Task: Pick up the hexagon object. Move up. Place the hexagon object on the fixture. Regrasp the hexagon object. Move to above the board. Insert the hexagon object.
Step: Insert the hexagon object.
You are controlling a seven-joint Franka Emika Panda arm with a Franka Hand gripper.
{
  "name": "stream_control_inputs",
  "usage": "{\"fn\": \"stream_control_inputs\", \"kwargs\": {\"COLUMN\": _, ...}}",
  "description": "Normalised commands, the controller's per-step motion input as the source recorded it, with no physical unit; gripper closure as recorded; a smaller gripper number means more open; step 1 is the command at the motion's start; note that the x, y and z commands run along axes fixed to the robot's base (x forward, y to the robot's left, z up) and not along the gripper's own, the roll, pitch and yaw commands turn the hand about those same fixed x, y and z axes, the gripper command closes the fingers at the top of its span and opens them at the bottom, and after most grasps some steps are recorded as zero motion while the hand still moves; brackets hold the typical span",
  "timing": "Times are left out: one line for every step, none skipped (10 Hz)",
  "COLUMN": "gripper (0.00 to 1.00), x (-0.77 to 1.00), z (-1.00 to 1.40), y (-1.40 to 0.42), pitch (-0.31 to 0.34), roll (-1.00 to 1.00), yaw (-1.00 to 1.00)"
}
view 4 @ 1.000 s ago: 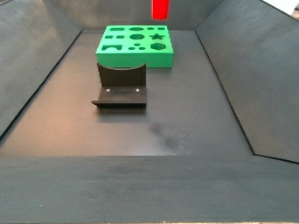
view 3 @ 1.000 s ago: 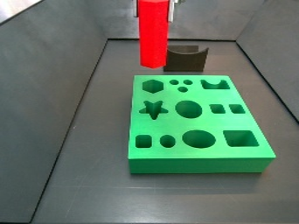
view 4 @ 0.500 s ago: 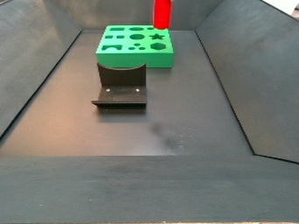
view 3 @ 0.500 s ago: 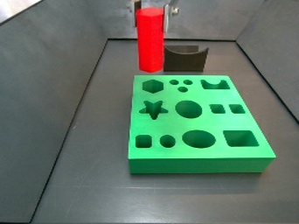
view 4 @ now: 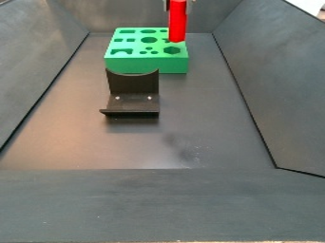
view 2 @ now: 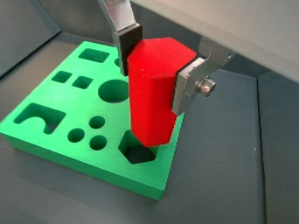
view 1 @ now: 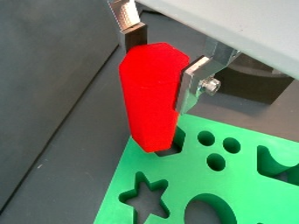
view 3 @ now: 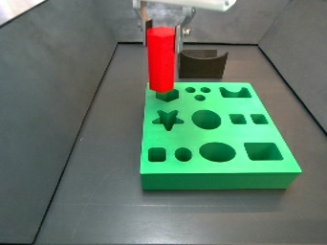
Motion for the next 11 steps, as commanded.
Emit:
{"fn": "stream_control_inputs", "kwargs": {"gripper": 1.00, "x": 0.00, "z": -0.11, "y": 0.05, "pitch": -0.009, "roll": 0.00, "yaw": 0.00}}
{"fn": "stream_control_inputs", "kwargs": {"gripper": 1.00, "x": 0.18, "z": -0.23, "y": 0.09, "pitch": -0.013, "roll": 0.03, "yaw": 0.00}}
{"fn": "stream_control_inputs", "kwargs": {"gripper": 1.00, "x": 0.17, "z": -0.23, "y": 0.14, "pitch": -0.011, "roll": 0.03, "yaw": 0.02}}
{"fn": "stream_control_inputs", "kwargs": {"gripper": 1.00, "x": 0.13, "z": -0.21, "y": 0.15, "pitch": 0.000, "roll": 0.04, "yaw": 0.04}}
{"fn": "stream_control_inputs", "kwargs": {"gripper": 1.00, "x": 0.07, "z": -0.16, "y": 0.11, "pitch": 0.000, "roll": 0.04, "yaw": 0.03}}
{"fn": "stream_control_inputs", "kwargs": {"gripper": 1.00, "x": 0.06, "z": -0.15, "y": 0.07, "pitch": 0.000, "roll": 0.04, "yaw": 0.04}}
{"fn": "stream_control_inputs", "kwargs": {"gripper": 1.00, "x": 0.05, "z": -0.10, "y": 0.00, "pitch": 0.000, "roll": 0.04, "yaw": 0.08}}
{"fn": "stream_control_inputs", "kwargs": {"gripper": 1.00, "x": 0.24, "z": -0.13, "y": 0.00, "pitch": 0.000, "roll": 0.04, "yaw": 0.05}}
{"fn": "stream_control_inputs", "kwargs": {"gripper": 1.00, "x": 0.08, "z": -0.11, "y": -0.03, "pitch": -0.034, "roll": 0.03, "yaw": 0.10}}
{"fn": "stream_control_inputs", "kwargs": {"gripper": 1.00, "x": 0.27, "z": -0.10, "y": -0.10, "pitch": 0.000, "roll": 0.05, "yaw": 0.17}}
{"fn": "stream_control_inputs", "kwargs": {"gripper": 1.00, "x": 0.21, "z": -0.11, "y": -0.03, "pitch": -0.004, "roll": 0.04, "yaw": 0.18}}
